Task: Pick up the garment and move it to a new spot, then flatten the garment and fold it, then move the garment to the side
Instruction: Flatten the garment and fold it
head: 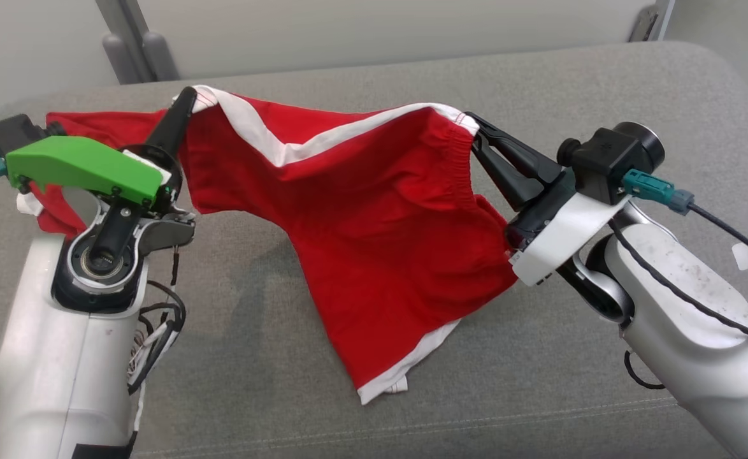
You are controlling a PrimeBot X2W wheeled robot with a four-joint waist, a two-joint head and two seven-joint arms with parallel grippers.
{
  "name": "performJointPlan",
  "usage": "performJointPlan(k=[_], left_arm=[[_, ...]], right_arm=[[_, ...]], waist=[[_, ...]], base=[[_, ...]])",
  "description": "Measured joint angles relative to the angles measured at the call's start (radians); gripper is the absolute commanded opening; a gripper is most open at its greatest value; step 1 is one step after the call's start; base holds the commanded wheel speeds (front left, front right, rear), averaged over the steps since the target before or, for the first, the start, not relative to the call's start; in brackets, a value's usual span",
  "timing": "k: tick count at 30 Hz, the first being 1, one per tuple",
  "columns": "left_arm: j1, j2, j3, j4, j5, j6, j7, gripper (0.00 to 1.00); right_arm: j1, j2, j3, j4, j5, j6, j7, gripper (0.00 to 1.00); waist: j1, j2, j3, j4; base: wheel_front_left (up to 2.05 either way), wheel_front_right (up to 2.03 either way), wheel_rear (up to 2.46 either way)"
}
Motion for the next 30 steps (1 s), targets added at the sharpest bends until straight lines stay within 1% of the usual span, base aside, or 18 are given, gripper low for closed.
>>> performJointPlan(k=[4,7,12,15,18,21,27,28,30], left_arm=[[0.0,0.021,0.018,-0.063,-0.002,0.002,0.005,0.0],[0.0,0.041,0.035,-0.126,-0.002,0.009,0.013,0.0],[0.0,0.091,0.061,-0.214,-0.002,0.01,0.036,0.0],[0.009,0.103,0.068,-0.224,-0.002,0.01,0.057,0.0],[0.058,0.105,0.062,-0.224,-0.002,0.01,0.091,0.0],[0.123,0.119,0.049,-0.237,-0.002,0.01,0.124,0.0],[0.183,0.144,0.081,-0.308,-0.002,0.01,0.152,0.0],[0.191,0.149,0.092,-0.321,-0.002,0.01,0.153,0.0],[0.207,0.163,0.114,-0.347,0.001,0.01,0.159,0.0]], right_arm=[[-0.002,-0.059,0.038,-0.123,0.101,0.0,0.057,0.0],[-0.002,-0.125,0.035,-0.209,0.173,0.0,0.114,0.0],[-0.007,-0.245,-0.023,-0.337,0.276,0.0,0.216,0.0],[-0.011,-0.308,-0.068,-0.408,0.345,0.0,0.262,0.0],[-0.011,-0.335,-0.084,-0.486,0.436,0.0,0.308,0.0],[-0.007,-0.357,-0.105,-0.566,0.519,0.0,0.349,0.0],[0.043,-0.425,-0.19,-0.67,0.652,-0.002,0.409,0.0],[0.05,-0.436,-0.202,-0.685,0.667,-0.005,0.418,0.0],[0.064,-0.463,-0.229,-0.713,0.699,-0.028,0.439,0.0]], waist=[[0.0,0.0,-0.054,0.0],[0.0,0.0,-0.093,-0.001],[0.0,0.0,-0.142,-0.002],[0.0,0.0,-0.156,-0.003],[-0.0001,0.0,-0.164,-0.002],[-0.0001,0.0,-0.167,-0.002],[-0.0001,0.0,-0.169,0.002],[0.0,0.0,-0.168,0.003],[0.0,0.0,-0.162,0.004]], base=[[0.0,0.0,0.0],[0.0,0.0,0.0],[0.0,0.0,0.0],[0.0,0.0,0.0],[0.0,0.0,0.0],[0.0,0.0,0.0],[0.0,0.0,0.0],[0.0,0.0,0.0],[0.0,0.0,0.0]])
